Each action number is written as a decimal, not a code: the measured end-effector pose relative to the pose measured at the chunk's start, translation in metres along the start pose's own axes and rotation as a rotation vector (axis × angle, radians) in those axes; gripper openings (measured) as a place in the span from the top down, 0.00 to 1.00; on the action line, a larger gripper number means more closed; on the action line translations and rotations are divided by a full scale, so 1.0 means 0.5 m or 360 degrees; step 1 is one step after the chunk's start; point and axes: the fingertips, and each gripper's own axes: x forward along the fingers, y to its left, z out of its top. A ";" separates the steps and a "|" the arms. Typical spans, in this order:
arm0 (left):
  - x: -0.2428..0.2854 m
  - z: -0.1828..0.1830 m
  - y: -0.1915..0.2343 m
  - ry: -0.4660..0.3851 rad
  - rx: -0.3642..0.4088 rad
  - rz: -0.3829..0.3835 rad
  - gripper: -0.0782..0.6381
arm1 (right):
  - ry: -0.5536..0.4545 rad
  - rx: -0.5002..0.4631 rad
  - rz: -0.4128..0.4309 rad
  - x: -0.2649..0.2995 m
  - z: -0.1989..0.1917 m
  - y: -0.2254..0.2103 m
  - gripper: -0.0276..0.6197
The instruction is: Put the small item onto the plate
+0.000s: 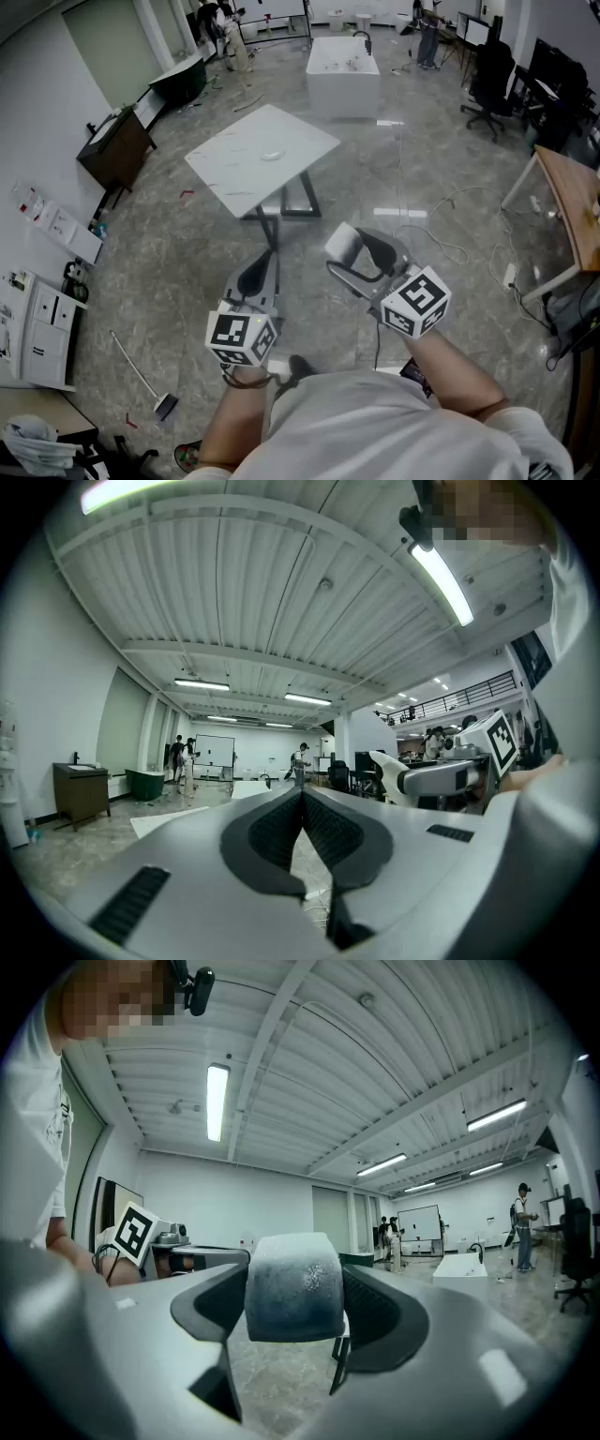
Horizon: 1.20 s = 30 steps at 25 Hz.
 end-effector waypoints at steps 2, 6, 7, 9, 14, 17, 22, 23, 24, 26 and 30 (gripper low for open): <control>0.000 0.000 -0.002 -0.0008 0.0018 0.0001 0.88 | -0.0004 0.0002 0.0003 0.003 -0.005 -0.001 0.49; 0.001 0.000 0.013 -0.0012 0.0011 0.0003 0.88 | 0.0002 0.0002 -0.0010 0.018 -0.007 0.000 0.49; 0.003 0.000 0.020 -0.0011 0.0004 0.0004 0.88 | 0.0003 -0.0001 -0.0010 0.024 -0.006 0.001 0.49; 0.006 0.000 0.034 -0.0011 -0.0006 0.0008 0.88 | 0.0002 -0.0008 -0.0006 0.036 -0.004 0.002 0.49; 0.021 -0.008 0.084 -0.0008 -0.0023 0.0008 0.88 | -0.0004 -0.0001 -0.0018 0.083 -0.009 -0.006 0.49; 0.030 -0.013 0.129 -0.0004 -0.0036 0.0004 0.88 | 0.0008 -0.0007 -0.0031 0.126 -0.014 -0.009 0.49; 0.046 -0.010 0.224 0.0002 -0.0060 -0.0011 0.88 | 0.0025 -0.0005 -0.0062 0.222 -0.018 -0.018 0.49; 0.050 -0.007 0.241 0.0004 -0.0056 -0.0020 0.88 | 0.0030 -0.0007 -0.0070 0.241 -0.017 -0.021 0.49; 0.054 -0.005 0.260 0.0006 -0.0053 -0.0030 0.88 | 0.0034 -0.0009 -0.0079 0.262 -0.016 -0.023 0.49; 0.061 -0.002 0.302 0.0013 -0.0054 -0.0048 0.88 | 0.0039 -0.0008 -0.0100 0.306 -0.014 -0.027 0.49; 0.058 0.002 0.368 0.0019 -0.0044 -0.0072 0.88 | 0.0043 0.0003 -0.0140 0.371 -0.019 -0.027 0.49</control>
